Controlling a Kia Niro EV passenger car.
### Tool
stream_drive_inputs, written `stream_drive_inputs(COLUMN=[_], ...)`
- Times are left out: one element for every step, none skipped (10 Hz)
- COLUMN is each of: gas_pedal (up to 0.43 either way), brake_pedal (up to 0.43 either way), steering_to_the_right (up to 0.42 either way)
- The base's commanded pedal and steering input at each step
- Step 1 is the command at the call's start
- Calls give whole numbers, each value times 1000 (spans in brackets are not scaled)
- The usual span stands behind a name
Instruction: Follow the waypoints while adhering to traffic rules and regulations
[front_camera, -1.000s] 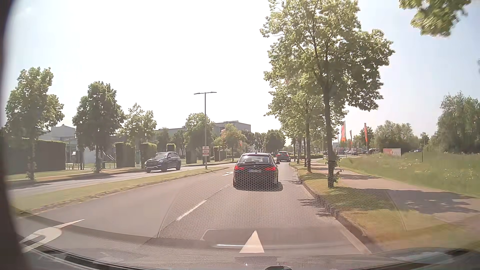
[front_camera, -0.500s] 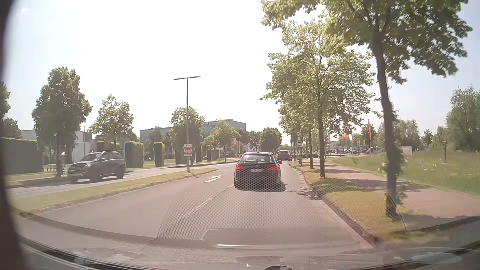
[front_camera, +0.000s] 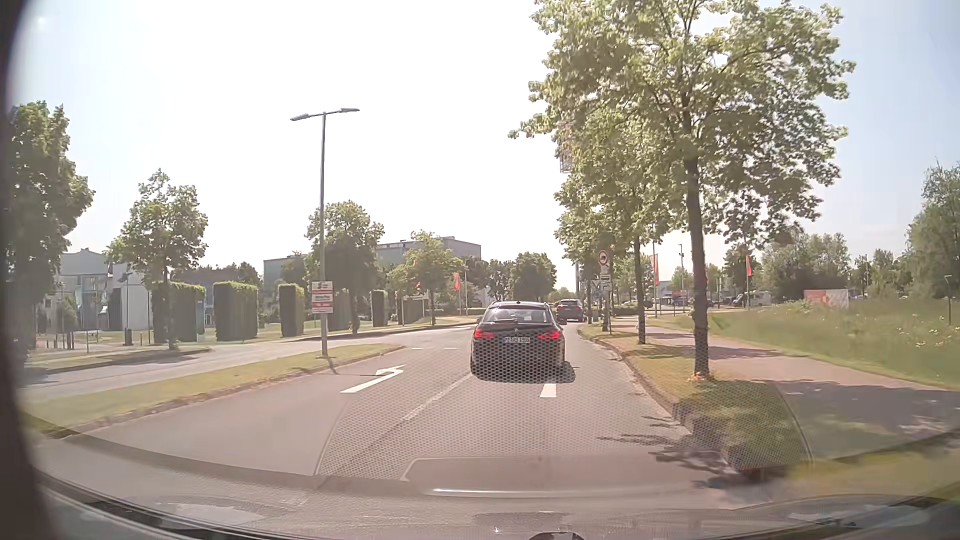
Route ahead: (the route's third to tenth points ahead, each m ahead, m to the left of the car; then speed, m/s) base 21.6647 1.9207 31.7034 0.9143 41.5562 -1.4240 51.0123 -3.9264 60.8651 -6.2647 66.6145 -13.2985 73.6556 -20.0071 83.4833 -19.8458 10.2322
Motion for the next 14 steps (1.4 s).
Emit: stream_drive_inputs(gas_pedal=[8,20,20,28,39,47,47,59,59,59,67,67,67,67], brake_pedal=[0,0,0,0,0,0,0,0,0,0,0,0,0,0], steering_to_the_right=[14,14,14,14,14,14,14,14,14,13,13,12,12,11])
